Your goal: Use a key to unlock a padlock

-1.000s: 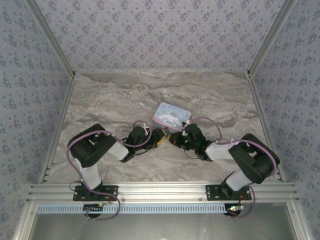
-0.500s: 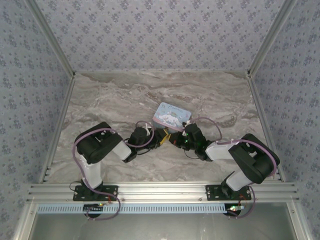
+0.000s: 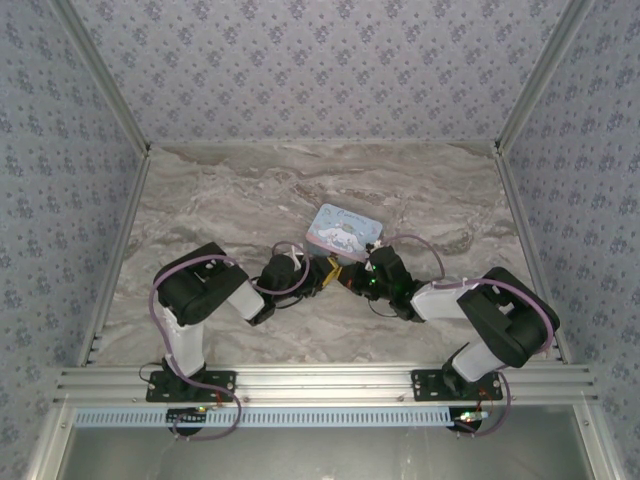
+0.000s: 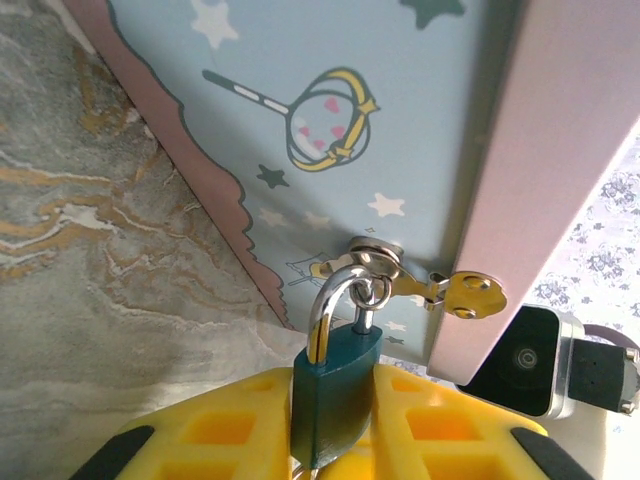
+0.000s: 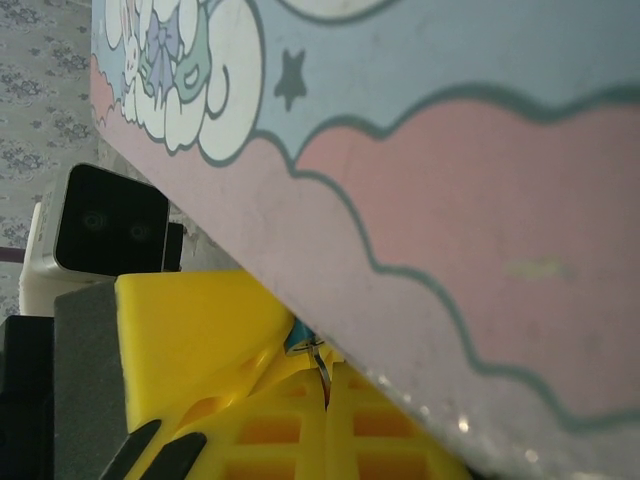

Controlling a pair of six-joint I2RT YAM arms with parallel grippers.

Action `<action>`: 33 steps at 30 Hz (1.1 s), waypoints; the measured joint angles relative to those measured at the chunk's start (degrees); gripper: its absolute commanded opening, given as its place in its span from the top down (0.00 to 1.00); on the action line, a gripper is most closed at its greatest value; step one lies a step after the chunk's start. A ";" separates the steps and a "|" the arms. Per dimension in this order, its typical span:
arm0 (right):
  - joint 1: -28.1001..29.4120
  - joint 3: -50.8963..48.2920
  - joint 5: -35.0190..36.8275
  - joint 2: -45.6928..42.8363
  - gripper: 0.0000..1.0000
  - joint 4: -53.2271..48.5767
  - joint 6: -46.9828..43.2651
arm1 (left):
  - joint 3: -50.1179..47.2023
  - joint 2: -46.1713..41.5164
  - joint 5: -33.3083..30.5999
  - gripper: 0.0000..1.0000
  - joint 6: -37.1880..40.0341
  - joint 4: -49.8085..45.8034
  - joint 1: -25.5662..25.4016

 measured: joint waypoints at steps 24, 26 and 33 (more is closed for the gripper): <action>-2.43 -2.14 3.89 -17.86 0.37 -14.32 -15.54 | 0.07 -0.52 -0.63 0.95 0.04 -0.11 -0.26; -2.54 -2.19 5.27 -22.56 0.30 -16.79 -20.52 | 0.07 -1.09 -0.63 0.95 0.04 -1.11 -0.26; -2.54 -2.97 8.20 -36.92 0.05 -19.91 -38.84 | 0.07 -2.91 -0.61 0.99 0.04 -4.20 -0.24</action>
